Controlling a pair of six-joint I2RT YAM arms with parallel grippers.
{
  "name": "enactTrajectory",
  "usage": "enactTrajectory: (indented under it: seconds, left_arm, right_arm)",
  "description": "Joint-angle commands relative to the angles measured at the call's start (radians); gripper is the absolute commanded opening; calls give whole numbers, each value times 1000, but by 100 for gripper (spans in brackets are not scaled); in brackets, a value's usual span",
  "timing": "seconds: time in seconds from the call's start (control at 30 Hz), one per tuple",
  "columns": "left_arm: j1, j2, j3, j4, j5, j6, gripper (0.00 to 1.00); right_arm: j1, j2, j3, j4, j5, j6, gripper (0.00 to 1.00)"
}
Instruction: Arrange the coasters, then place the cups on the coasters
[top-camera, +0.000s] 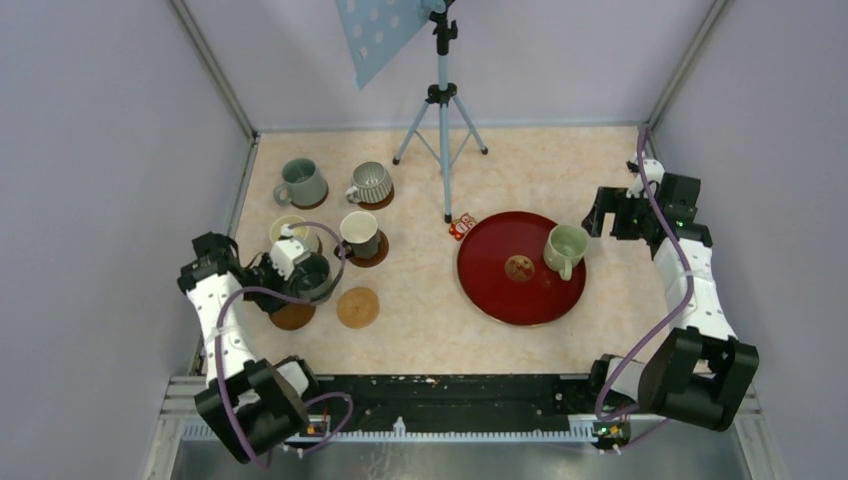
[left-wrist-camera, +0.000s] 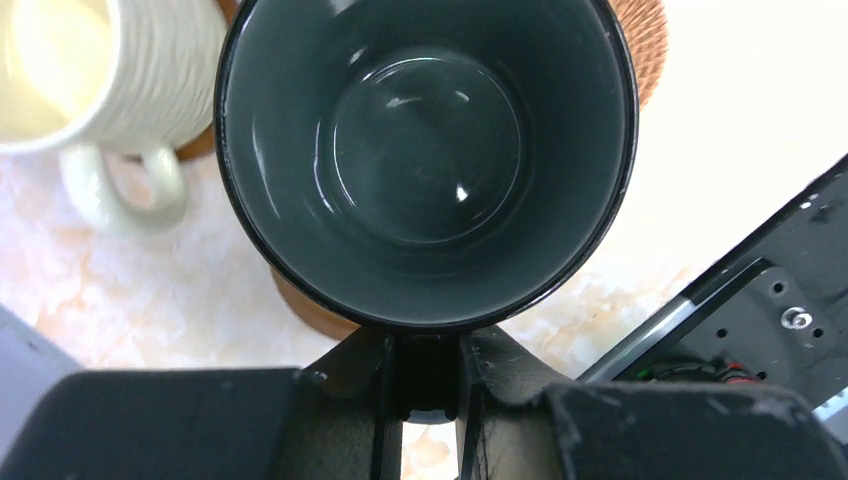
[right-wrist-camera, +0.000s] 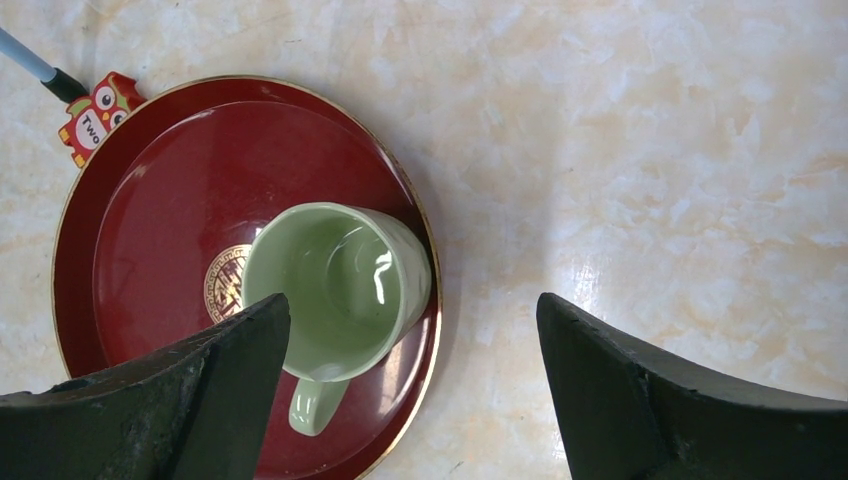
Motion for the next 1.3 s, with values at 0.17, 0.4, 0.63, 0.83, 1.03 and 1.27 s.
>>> enactTrajectory:
  seconds: [0.17,0.4,0.63,0.83,1.03,1.27]
  left_arm:
    - [389,147,70,-104,154,425,0]
    - [505,187,46,-67,167,496,0]
    - [505,116,-42,32,176,444,0]
    - [506,171,-58,-29,148,509,0]
    - [505,193,-106,12,131,537,0]
    - [505,211,-117,50,148,526,0]
  right_arm:
    - [-8,3,32,3,-23,-17,91]
    - [-7,8,34,3,-32,-14,91]
    - [-6,12,35,0,-35,-17,91]
    - [-6,12,35,-2,-37,-19,91]
    - [-6,15,34,-2,-40,-18,91]
    - [-6,20,36,-1,-44,-17,91]
